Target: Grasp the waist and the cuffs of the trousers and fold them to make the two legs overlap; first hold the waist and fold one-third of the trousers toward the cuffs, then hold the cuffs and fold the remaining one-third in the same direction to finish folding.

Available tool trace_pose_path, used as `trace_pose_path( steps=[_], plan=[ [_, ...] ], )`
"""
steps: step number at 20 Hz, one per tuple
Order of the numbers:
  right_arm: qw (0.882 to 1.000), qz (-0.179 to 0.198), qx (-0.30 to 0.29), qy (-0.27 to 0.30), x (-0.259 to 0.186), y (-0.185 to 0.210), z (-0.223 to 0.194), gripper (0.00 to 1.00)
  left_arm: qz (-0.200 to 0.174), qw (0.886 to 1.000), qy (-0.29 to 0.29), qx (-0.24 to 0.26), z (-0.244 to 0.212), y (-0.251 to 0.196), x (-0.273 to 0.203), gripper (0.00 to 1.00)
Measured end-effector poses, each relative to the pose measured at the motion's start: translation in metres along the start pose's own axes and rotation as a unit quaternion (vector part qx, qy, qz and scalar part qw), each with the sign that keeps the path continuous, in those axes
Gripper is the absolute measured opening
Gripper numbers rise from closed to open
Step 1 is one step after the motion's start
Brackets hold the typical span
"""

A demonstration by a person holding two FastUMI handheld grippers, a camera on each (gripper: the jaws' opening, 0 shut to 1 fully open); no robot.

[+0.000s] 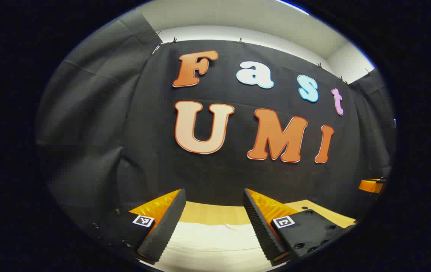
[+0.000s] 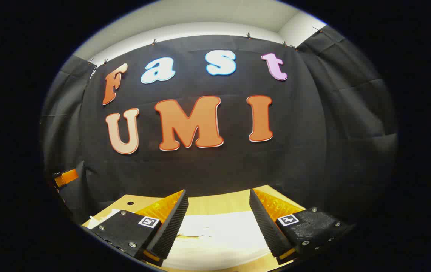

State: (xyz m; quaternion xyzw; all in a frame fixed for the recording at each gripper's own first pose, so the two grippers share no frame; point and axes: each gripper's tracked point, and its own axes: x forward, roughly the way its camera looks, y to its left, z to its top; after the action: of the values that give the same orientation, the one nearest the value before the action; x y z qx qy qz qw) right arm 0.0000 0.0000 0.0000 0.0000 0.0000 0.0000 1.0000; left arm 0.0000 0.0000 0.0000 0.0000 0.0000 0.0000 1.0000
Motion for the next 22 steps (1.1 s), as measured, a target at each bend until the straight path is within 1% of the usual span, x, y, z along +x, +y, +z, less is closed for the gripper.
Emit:
trace_pose_path(
  steps=[1,3,4,5,6,8,9,10,11,12,13,15,17,18,19,22],
  plan=[
    [1.000,0.007,0.010,0.008,-0.001,0.010,-0.002,0.99,-0.001,1.000,0.002,0.000,0.004,0.014,-0.006,0.98],
    [0.999,0.013,0.027,0.022,0.002,0.020,-0.004,1.00,-0.001,1.000,0.008,-0.005,0.004,0.032,-0.016,0.98],
    [0.999,0.013,0.032,0.026,0.004,0.022,-0.006,0.98,0.002,1.000,0.013,-0.005,0.000,0.042,-0.018,0.98],
    [0.999,0.012,0.036,0.030,0.005,0.024,-0.008,0.98,0.004,1.000,0.020,-0.001,-0.002,0.048,-0.020,0.98],
    [0.998,0.015,0.040,0.036,0.004,0.028,-0.012,0.98,0.004,1.000,0.025,0.001,-0.006,0.052,-0.022,0.94],
    [0.997,0.017,0.046,0.051,0.004,0.031,-0.020,0.97,-0.006,1.000,0.028,-0.007,-0.007,0.052,-0.022,0.94],
    [0.997,0.017,0.044,0.057,0.004,0.032,-0.022,0.98,-0.006,0.999,0.030,-0.010,-0.007,0.052,-0.020,0.98],
    [0.997,0.016,0.041,0.061,0.004,0.032,-0.024,0.98,-0.004,0.999,0.035,-0.012,-0.011,0.055,-0.019,0.94],
    [0.997,0.013,0.036,0.066,0.003,0.031,-0.027,0.98,-0.005,0.999,0.035,-0.012,-0.011,0.056,-0.018,0.98],
    [0.997,0.010,0.031,0.070,0.001,0.028,-0.030,1.00,-0.008,0.999,0.035,-0.013,-0.011,0.052,-0.015,0.94],
    [0.997,0.005,0.027,0.071,0.001,0.025,-0.031,0.98,-0.008,0.999,0.037,-0.013,-0.012,0.051,-0.012,0.98],
    [0.997,-0.004,0.025,0.076,0.000,0.020,-0.034,0.98,-0.011,0.999,0.045,-0.014,-0.018,0.049,-0.009,0.98],
    [0.996,-0.005,0.034,0.088,0.001,0.015,-0.041,0.98,-0.010,0.999,0.051,-0.012,-0.023,0.047,-0.006,0.98],
    [0.995,-0.004,0.038,0.096,0.001,0.012,-0.046,0.98,-0.008,0.998,0.054,-0.012,-0.026,0.047,-0.004,1.00],
    [0.994,-0.003,0.041,0.102,0.003,0.009,-0.049,0.98,-0.006,0.998,0.055,-0.013,-0.026,0.044,-0.001,0.98],
    [0.991,-0.004,0.063,0.120,0.014,-0.008,-0.058,0.98,0.001,0.998,0.056,-0.019,-0.026,0.034,0.010,0.98]
  ],
)
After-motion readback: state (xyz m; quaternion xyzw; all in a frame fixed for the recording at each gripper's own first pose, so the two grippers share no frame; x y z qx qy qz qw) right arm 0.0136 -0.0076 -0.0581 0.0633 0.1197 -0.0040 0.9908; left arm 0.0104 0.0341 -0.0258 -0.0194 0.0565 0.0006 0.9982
